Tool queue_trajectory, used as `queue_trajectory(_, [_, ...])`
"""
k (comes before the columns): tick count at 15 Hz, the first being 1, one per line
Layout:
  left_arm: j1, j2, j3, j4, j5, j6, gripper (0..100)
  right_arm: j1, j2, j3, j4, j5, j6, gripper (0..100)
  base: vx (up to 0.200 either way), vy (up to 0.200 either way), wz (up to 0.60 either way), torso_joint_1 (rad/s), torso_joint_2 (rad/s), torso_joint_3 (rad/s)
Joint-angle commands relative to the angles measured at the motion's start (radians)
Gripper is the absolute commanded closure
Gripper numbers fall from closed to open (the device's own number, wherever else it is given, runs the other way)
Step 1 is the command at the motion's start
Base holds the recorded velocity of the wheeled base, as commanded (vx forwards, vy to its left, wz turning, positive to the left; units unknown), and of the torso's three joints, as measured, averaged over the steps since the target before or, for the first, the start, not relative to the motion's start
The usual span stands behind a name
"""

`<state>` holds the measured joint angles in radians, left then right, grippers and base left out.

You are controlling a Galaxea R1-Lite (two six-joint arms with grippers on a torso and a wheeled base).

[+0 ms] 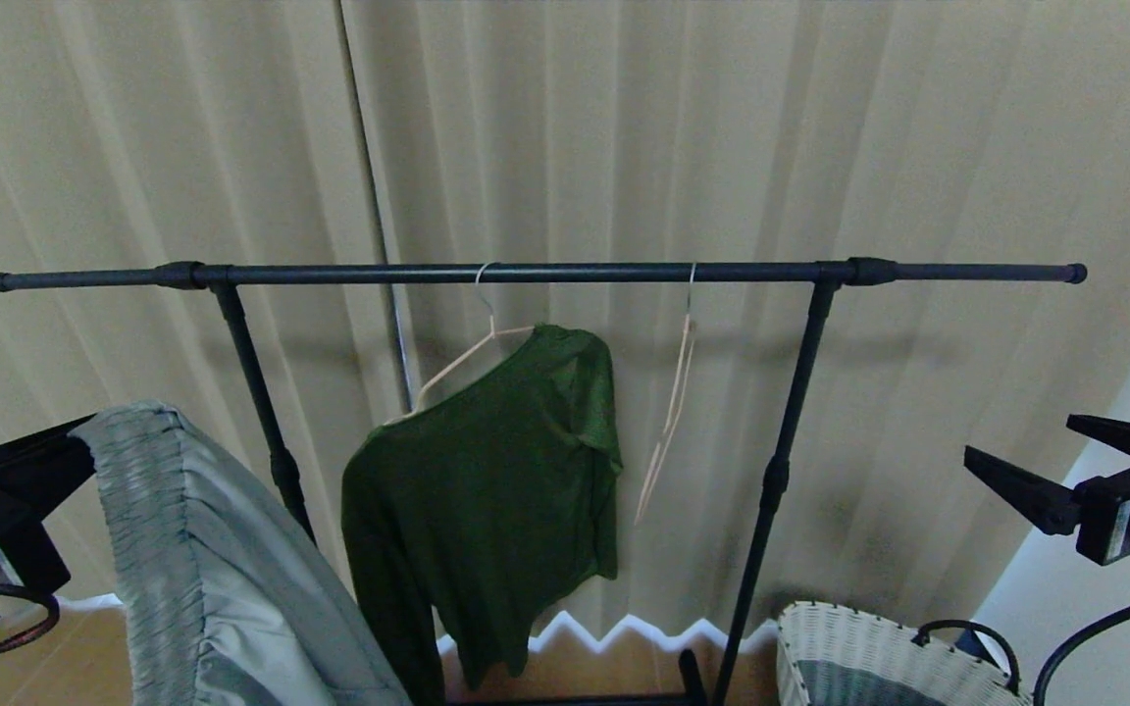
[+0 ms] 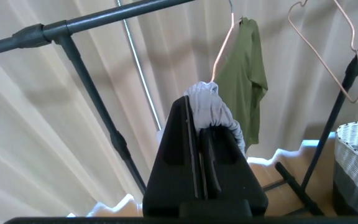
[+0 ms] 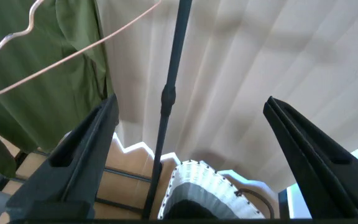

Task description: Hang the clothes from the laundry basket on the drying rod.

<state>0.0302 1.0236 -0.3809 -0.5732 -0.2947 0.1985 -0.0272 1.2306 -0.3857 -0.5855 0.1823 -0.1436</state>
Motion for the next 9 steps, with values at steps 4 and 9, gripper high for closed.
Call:
queue_trajectory(4, [0.0, 0.001, 0.0, -0.001, 0.0, 0.001, 100, 0.0, 0.001, 0.007, 0.0, 0.0, -0.002, 0, 0.0, 0.2, 0.0, 0.004, 0.0, 0.004])
queue_trajectory(9, [0.0, 0.0, 0.0, -0.001, 0.0, 0.001, 100, 0.006, 0.007, 0.008, -0.004, 0.0, -0.004, 0, 0.0, 0.2, 0.0, 0.007, 0.0, 0.001])
